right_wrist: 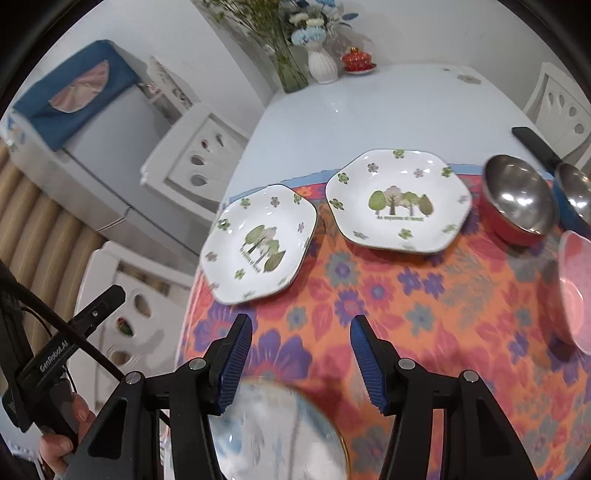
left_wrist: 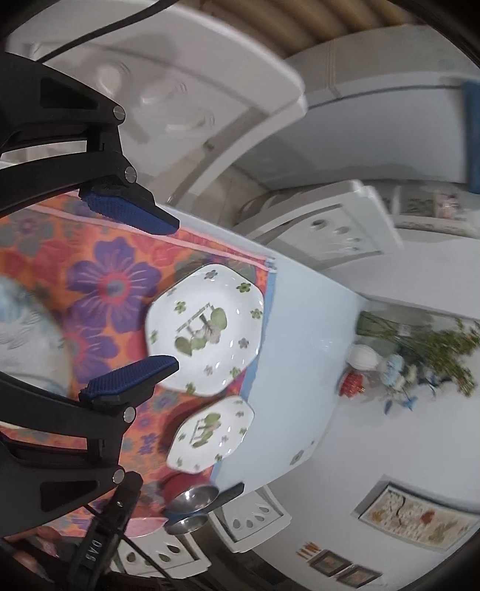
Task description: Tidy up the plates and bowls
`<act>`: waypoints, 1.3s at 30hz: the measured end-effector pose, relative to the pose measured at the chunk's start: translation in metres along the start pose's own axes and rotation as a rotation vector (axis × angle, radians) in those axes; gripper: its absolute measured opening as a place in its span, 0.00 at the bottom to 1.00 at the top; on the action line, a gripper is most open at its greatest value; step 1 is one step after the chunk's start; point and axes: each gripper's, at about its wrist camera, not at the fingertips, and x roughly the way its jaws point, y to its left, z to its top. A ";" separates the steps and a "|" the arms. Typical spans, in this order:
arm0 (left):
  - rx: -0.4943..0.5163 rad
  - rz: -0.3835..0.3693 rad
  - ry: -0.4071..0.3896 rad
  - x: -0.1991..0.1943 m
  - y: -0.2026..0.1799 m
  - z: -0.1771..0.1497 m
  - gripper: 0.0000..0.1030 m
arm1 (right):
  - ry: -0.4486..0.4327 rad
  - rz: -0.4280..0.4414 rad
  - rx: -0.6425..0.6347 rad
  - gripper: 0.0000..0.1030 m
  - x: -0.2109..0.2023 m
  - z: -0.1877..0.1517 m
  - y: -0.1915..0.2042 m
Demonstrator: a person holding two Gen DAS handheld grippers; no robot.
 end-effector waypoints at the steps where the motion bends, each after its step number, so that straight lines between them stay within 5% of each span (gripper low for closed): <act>1: -0.004 -0.008 0.013 0.010 0.003 0.003 0.63 | 0.012 -0.010 0.008 0.52 0.013 0.005 0.002; 9: 0.010 -0.054 0.139 0.106 0.020 0.028 0.55 | 0.070 -0.063 0.074 0.41 0.096 0.038 0.003; 18: -0.010 -0.099 0.207 0.168 0.030 0.041 0.52 | 0.116 -0.109 0.076 0.35 0.152 0.060 0.006; 29: -0.012 -0.135 0.227 0.184 0.031 0.041 0.52 | 0.157 -0.134 0.055 0.28 0.169 0.055 0.023; 39: 0.030 -0.134 0.233 0.193 0.029 0.046 0.51 | 0.168 -0.063 0.123 0.28 0.168 0.046 0.013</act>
